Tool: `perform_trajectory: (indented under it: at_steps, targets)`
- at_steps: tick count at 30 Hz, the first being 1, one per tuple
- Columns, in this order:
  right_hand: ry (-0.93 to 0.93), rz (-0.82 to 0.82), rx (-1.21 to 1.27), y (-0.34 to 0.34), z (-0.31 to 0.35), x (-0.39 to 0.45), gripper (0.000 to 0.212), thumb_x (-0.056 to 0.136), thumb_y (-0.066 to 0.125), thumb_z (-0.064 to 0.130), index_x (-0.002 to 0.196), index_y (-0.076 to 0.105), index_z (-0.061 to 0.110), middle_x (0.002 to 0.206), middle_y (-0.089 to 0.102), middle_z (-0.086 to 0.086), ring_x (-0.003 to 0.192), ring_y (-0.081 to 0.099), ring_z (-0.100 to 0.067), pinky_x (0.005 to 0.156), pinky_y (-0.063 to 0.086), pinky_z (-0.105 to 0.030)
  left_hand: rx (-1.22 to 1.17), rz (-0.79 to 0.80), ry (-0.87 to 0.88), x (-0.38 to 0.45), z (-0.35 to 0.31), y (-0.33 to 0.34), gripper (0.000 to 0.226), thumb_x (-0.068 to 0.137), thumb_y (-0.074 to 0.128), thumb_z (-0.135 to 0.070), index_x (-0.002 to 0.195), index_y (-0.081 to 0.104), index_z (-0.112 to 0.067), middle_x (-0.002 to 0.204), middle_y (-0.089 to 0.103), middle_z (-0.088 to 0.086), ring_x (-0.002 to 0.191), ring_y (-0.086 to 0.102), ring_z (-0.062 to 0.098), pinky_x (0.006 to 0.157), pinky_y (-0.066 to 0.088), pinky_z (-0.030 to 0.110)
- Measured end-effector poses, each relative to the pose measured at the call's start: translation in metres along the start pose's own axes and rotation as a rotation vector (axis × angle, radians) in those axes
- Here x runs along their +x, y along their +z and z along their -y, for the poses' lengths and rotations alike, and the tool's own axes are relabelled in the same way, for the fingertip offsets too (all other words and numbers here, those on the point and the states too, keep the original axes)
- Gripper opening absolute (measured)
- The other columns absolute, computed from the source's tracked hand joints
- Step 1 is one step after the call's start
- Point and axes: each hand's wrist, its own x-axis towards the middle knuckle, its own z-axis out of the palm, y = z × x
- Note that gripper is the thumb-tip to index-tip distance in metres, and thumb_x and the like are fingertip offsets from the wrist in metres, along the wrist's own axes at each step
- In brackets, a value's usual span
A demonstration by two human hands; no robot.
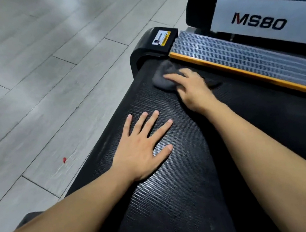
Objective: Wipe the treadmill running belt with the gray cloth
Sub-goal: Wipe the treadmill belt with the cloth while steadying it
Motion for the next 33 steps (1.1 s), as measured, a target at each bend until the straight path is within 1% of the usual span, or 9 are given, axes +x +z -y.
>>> perform_trajectory:
  at_steps: [4, 7, 10, 14, 17, 23, 27, 31, 33]
  targets:
    - [0.304, -0.072, -0.012, -0.047, -0.058, -0.089, 0.053, 0.089, 0.057, 0.007, 0.136, 0.057, 0.033, 0.14, 0.048, -0.01, 0.126, 0.045, -0.032, 0.111, 0.032, -0.042, -0.005, -0.006, -0.01, -0.001, -0.006, 0.003, 0.065, 0.097, 0.011, -0.072, 0.157, -0.005, -0.051, 0.171, -0.006, -0.005, 0.157, -0.01, 0.021, 0.123, -0.007, 0.056]
    - [0.368, -0.129, -0.037, -0.04, -0.05, -0.084, 0.048, 0.089, 0.055, 0.011, 0.134, 0.06, 0.031, 0.139, 0.049, -0.012, 0.125, 0.046, -0.033, 0.108, 0.033, -0.043, 0.011, -0.008, -0.014, 0.001, -0.009, 0.003, 0.066, 0.097, 0.008, -0.072, 0.157, -0.008, -0.05, 0.17, -0.009, -0.004, 0.157, -0.011, 0.023, 0.123, -0.008, 0.057]
    - [0.17, -0.077, 0.028, -0.006, 0.004, -0.035, 0.049, 0.084, 0.052, 0.016, 0.131, 0.063, 0.028, 0.134, 0.054, -0.015, 0.123, 0.051, -0.035, 0.107, 0.038, -0.042, 0.016, -0.014, -0.012, 0.0, -0.01, 0.003, 0.065, 0.097, 0.009, -0.071, 0.157, -0.005, -0.05, 0.171, -0.005, -0.004, 0.157, -0.008, 0.023, 0.123, -0.007, 0.057]
    - [-0.088, 0.081, 0.051, 0.028, 0.091, 0.03, 0.044, 0.094, 0.049, 0.017, 0.134, 0.06, 0.032, 0.135, 0.052, -0.008, 0.122, 0.048, -0.031, 0.104, 0.037, -0.046, -0.001, -0.015, 0.007, 0.001, -0.005, 0.001, 0.064, 0.097, 0.014, -0.071, 0.157, 0.004, -0.05, 0.171, 0.006, -0.003, 0.158, -0.001, 0.023, 0.124, -0.004, 0.056]
    - [-0.104, 0.107, 0.081, 0.02, 0.077, 0.016, 0.047, 0.092, 0.048, 0.014, 0.133, 0.06, 0.032, 0.131, 0.053, -0.007, 0.118, 0.05, -0.03, 0.104, 0.039, -0.047, -0.006, 0.0, 0.013, 0.001, 0.001, 0.0, 0.065, 0.097, 0.014, -0.072, 0.157, 0.005, -0.051, 0.171, 0.005, -0.004, 0.158, -0.001, 0.022, 0.124, -0.005, 0.054]
    - [0.298, 0.006, 0.047, -0.055, -0.041, -0.125, 0.057, 0.089, 0.056, 0.002, 0.137, 0.057, 0.033, 0.141, 0.046, -0.014, 0.131, 0.041, -0.031, 0.115, 0.026, -0.035, -0.031, -0.029, 0.006, -0.001, -0.002, 0.002, 0.065, 0.098, 0.015, -0.073, 0.158, 0.005, -0.05, 0.171, 0.004, -0.003, 0.158, 0.0, 0.022, 0.124, -0.006, 0.055]
    - [0.425, -0.1, 0.022, -0.047, -0.032, -0.125, 0.054, 0.087, 0.057, 0.005, 0.133, 0.06, 0.032, 0.136, 0.05, -0.013, 0.124, 0.047, -0.034, 0.111, 0.033, -0.041, -0.024, -0.031, 0.019, -0.001, -0.007, 0.002, 0.065, 0.099, 0.018, -0.071, 0.159, 0.011, -0.046, 0.171, 0.011, 0.002, 0.158, 0.004, 0.026, 0.124, -0.004, 0.058]
    - [0.105, 0.003, 0.115, 0.01, 0.066, -0.056, 0.051, 0.085, 0.055, 0.009, 0.131, 0.064, 0.029, 0.133, 0.056, -0.013, 0.123, 0.05, -0.032, 0.107, 0.035, -0.037, -0.06, -0.02, 0.026, -0.008, -0.007, -0.006, 0.062, 0.098, 0.033, -0.061, 0.149, 0.045, -0.03, 0.155, 0.039, 0.016, 0.148, 0.03, 0.035, 0.124, 0.01, 0.059]
    - [-0.017, 0.057, 0.104, 0.028, 0.109, -0.024, 0.047, 0.09, 0.053, 0.013, 0.132, 0.062, 0.032, 0.132, 0.055, -0.009, 0.119, 0.051, -0.031, 0.104, 0.036, -0.039, -0.066, -0.002, 0.021, -0.023, -0.007, -0.011, 0.061, 0.096, 0.036, -0.055, 0.142, 0.053, -0.019, 0.149, 0.044, 0.018, 0.143, 0.036, 0.037, 0.124, 0.015, 0.055]
